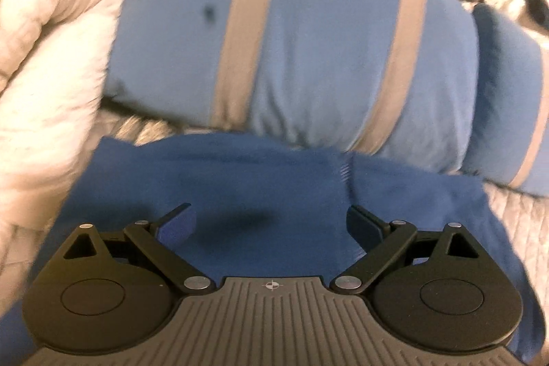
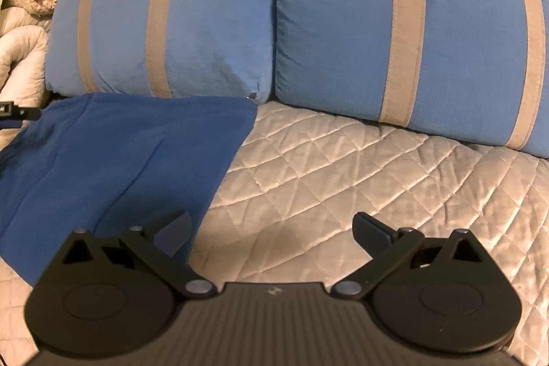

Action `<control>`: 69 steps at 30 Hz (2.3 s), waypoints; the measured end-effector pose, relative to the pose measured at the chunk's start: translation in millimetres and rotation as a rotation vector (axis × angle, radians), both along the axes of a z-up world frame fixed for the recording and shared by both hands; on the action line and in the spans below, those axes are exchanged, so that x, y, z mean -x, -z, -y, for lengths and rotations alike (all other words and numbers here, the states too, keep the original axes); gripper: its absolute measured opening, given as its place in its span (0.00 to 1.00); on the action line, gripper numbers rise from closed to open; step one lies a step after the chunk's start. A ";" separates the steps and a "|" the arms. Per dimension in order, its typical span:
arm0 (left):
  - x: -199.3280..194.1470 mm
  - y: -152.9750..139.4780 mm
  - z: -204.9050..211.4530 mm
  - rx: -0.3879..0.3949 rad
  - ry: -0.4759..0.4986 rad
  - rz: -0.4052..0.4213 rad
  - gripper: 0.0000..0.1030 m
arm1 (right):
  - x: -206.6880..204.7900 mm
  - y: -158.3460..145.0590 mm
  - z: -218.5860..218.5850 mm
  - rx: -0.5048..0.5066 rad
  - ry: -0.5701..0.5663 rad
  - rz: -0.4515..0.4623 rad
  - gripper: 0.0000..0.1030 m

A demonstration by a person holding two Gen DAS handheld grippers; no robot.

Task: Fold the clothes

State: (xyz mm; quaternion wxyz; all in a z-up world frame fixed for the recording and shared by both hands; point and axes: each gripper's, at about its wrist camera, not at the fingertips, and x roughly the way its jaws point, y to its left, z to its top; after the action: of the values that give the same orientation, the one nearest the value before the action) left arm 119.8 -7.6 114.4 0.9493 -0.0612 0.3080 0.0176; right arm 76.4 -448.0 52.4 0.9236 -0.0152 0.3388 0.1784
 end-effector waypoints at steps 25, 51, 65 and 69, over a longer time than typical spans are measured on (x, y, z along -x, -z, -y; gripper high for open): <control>-73.6 85.4 73.6 -0.146 0.034 -0.151 1.00 | -1.5 -8.7 11.6 -0.004 -0.020 -0.027 1.00; -23.4 50.4 88.3 -0.206 -0.132 -0.177 1.00 | -19.1 51.0 69.3 0.118 0.132 -0.351 1.00; -21.0 12.0 174.9 -0.084 -0.034 -0.054 1.00 | -10.9 54.7 98.3 0.170 0.143 -0.333 1.00; -40.4 23.5 202.7 -0.086 0.024 -0.079 1.00 | -10.2 54.6 100.6 0.171 0.131 -0.332 1.00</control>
State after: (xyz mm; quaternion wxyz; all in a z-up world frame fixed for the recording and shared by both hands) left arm 160.2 -210.3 91.0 0.9383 -0.0157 0.3448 0.0218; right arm 86.6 -548.6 -2.2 0.8600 -0.0417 0.5007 0.0888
